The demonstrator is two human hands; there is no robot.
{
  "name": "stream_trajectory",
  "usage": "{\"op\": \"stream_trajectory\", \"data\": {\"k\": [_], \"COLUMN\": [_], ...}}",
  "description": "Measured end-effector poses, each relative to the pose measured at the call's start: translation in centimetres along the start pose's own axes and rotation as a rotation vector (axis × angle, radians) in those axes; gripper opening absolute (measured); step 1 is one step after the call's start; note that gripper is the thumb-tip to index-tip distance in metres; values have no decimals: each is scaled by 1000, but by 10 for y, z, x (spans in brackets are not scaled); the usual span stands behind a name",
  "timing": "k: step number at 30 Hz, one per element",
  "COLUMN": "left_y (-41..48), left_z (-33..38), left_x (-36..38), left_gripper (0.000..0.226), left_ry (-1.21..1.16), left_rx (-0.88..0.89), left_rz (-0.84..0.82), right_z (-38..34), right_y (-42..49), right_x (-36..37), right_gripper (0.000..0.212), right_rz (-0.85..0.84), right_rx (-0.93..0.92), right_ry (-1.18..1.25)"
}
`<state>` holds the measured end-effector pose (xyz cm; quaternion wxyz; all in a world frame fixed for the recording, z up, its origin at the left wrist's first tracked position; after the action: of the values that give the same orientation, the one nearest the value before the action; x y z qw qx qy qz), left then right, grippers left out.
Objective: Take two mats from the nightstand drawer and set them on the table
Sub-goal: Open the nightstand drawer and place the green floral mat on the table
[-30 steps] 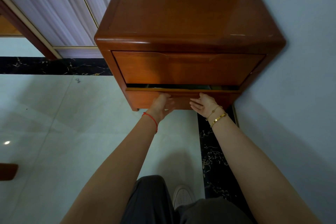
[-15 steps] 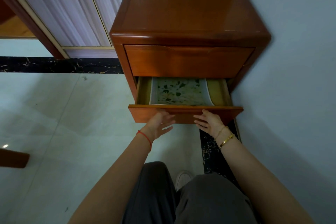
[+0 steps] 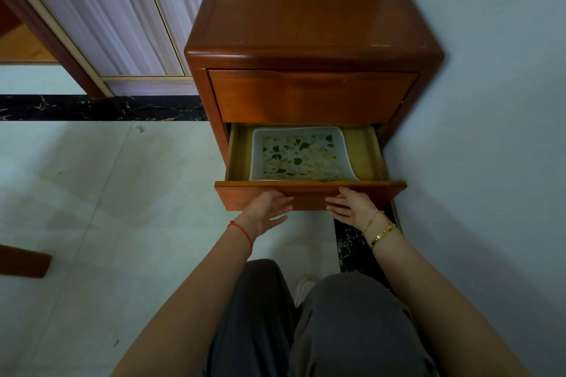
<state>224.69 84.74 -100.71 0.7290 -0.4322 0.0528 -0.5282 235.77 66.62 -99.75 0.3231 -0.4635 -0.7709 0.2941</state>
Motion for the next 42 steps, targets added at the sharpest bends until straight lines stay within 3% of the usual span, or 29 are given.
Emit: {"op": "stream_trajectory", "data": {"k": [5, 9, 14, 18, 21, 25, 28, 31, 37, 40, 42], "left_y": [-4, -12, -5, 19, 32, 50, 63, 69, 76, 77, 77], "left_z": [6, 35, 94, 122, 124, 118, 116, 117, 113, 112, 110], "left_x": [-1, -4, -5, -18, -23, -27, -31, -35, -40, -47, -50], "left_gripper": [32, 30, 28, 29, 30, 34, 33, 42, 47, 41, 41], "left_ry": [90, 334, 382, 673, 879, 1013, 1079, 1083, 1045, 999, 923], "left_rx": [-19, -125, 24, 175, 132, -17, -143, -202, -194, -149, -152], "left_rz": [-24, -89, 13, 217, 305, 323, 306, 310, 357, 418, 420], "right_z": [-8, -32, -84, -109, -115, -110, -104, -100, -95, -96, -98], "right_y": [-2, -9, 4, 20, 31, 54, 71, 83, 95, 98, 98], "right_x": [-8, -17, -23, -30, -32, -34, -35, -37, -42, -44, -48], "right_gripper": [31, 45, 41, 34, 31, 32, 33, 19, 29, 16, 22], "right_rz": [27, 51, 195, 302, 335, 302, 217, 200, 226, 238, 265], "right_rx": [35, 103, -174, -318, -263, -129, -17, 62, 130, 131, 117], "right_ry": [-91, -396, -520, -651, -955, -1125, -1161, -1158, -1176, -1132, -1088]}}
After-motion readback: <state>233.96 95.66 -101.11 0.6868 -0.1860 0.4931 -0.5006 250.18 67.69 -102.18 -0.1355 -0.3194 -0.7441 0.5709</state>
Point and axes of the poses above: each hand's wrist, its own y-axis towards the middle knuckle, its own x-axis out of the palm, z = x × y, the point moved 5 cm from there along y, towards the middle knuckle, and after that the axes turned 12 degrees about -z, right-handed, at the moved point
